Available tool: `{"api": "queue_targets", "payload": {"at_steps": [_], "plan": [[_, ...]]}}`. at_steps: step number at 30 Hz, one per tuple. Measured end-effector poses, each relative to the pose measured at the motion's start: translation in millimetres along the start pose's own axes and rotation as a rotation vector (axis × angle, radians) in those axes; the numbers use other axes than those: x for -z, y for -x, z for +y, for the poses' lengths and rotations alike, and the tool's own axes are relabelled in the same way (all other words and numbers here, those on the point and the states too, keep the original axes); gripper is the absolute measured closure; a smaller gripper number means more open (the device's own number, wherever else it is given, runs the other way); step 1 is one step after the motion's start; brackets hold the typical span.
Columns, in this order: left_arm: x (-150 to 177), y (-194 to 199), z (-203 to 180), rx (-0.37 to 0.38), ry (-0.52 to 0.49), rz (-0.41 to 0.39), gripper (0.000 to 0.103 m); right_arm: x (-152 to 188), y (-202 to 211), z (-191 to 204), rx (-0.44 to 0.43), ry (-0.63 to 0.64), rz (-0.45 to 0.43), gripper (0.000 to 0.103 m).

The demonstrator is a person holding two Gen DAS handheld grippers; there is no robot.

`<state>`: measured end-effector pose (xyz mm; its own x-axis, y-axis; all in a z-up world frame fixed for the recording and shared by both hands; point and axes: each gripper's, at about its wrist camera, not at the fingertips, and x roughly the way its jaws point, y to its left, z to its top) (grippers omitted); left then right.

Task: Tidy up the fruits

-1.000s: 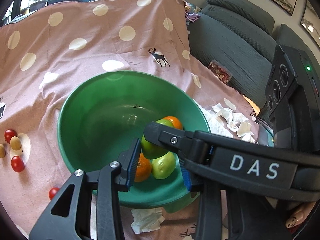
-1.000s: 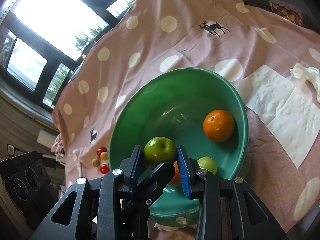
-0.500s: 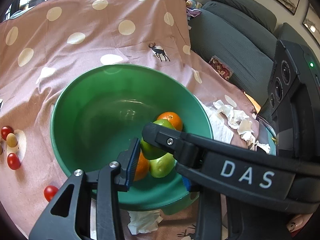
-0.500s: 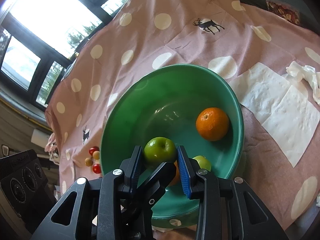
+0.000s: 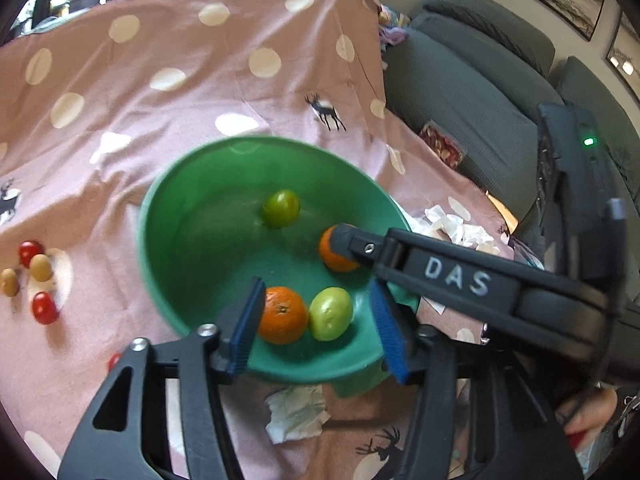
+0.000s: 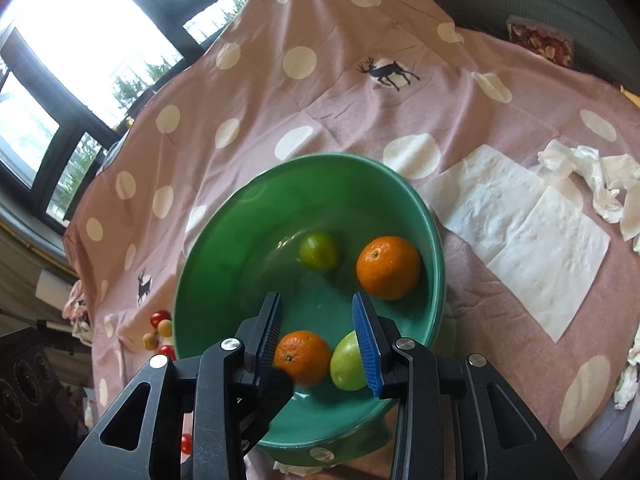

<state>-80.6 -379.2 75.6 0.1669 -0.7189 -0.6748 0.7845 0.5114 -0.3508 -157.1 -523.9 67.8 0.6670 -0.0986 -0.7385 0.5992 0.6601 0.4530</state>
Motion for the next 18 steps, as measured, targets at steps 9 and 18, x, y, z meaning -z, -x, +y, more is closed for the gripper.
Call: {"api": "queue_targets", "payload": {"at_steps": [9,18], "plan": [[13,66,44,-0.203,0.168,-0.093,0.018,2,18,23,0.015,0.076,-0.084,0.064],[69,114,111,-0.401,0.383,-0.17,0.008,15,23,69,-0.044,0.219,-0.11,0.051]]}}
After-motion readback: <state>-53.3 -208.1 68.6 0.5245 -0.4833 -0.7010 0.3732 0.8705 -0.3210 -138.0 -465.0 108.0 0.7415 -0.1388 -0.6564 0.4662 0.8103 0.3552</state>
